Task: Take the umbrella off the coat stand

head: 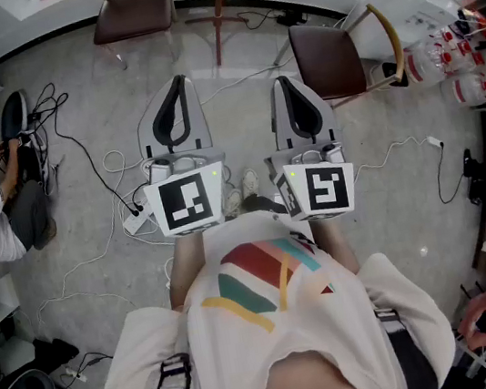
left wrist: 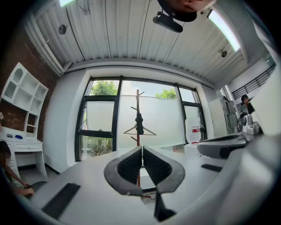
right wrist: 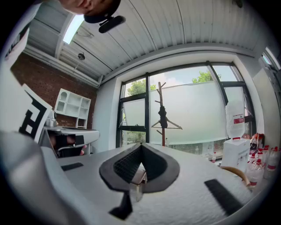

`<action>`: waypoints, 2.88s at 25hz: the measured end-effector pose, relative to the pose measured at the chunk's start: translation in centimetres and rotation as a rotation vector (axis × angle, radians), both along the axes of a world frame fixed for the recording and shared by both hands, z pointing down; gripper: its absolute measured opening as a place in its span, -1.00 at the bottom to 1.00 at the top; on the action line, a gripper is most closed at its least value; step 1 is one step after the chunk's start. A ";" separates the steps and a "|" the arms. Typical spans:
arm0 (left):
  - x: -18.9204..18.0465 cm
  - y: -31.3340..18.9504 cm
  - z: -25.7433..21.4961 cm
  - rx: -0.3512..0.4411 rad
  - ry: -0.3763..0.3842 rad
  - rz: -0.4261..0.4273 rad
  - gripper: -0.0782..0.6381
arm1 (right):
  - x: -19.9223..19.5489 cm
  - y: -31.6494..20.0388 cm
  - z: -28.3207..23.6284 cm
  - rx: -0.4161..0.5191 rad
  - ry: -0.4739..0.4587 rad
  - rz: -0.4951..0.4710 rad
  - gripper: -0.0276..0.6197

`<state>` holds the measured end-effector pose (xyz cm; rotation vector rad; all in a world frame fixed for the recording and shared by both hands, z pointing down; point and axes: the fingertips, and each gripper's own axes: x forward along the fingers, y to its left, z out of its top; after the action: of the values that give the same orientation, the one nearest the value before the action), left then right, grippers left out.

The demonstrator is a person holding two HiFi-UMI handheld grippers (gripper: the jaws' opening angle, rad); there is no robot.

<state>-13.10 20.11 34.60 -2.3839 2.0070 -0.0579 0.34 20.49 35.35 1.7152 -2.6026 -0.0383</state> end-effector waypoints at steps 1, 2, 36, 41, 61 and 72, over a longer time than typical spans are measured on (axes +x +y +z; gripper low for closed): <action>0.1 -0.3 -0.1 0.002 0.007 0.005 -0.75 | 0.0 -0.2 0.0 -0.001 0.000 0.003 -0.91; 0.1 -0.6 -0.1 0.004 0.013 0.009 -0.75 | 0.0 -0.4 0.0 -0.001 0.001 0.005 -0.91; 11.0 -8.3 0.6 0.076 0.062 0.060 -0.75 | 9.1 -6.4 2.5 -0.025 -0.073 -0.051 -0.91; 11.8 -10.7 0.7 0.093 0.064 0.084 -0.75 | 9.7 -8.5 2.8 -0.020 -0.084 -0.045 -0.91; 7.2 -29.5 -0.8 0.122 0.089 0.155 -0.75 | 5.8 -26.9 0.7 0.013 -0.080 0.036 -0.91; 4.3 -41.6 -3.3 0.171 0.121 0.253 -0.75 | 2.3 -38.7 -2.1 0.064 -0.069 0.104 -0.91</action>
<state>-8.79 -21.45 31.29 -2.5597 1.6572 0.2575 2.68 -18.24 33.28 1.9035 -2.5825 -0.0628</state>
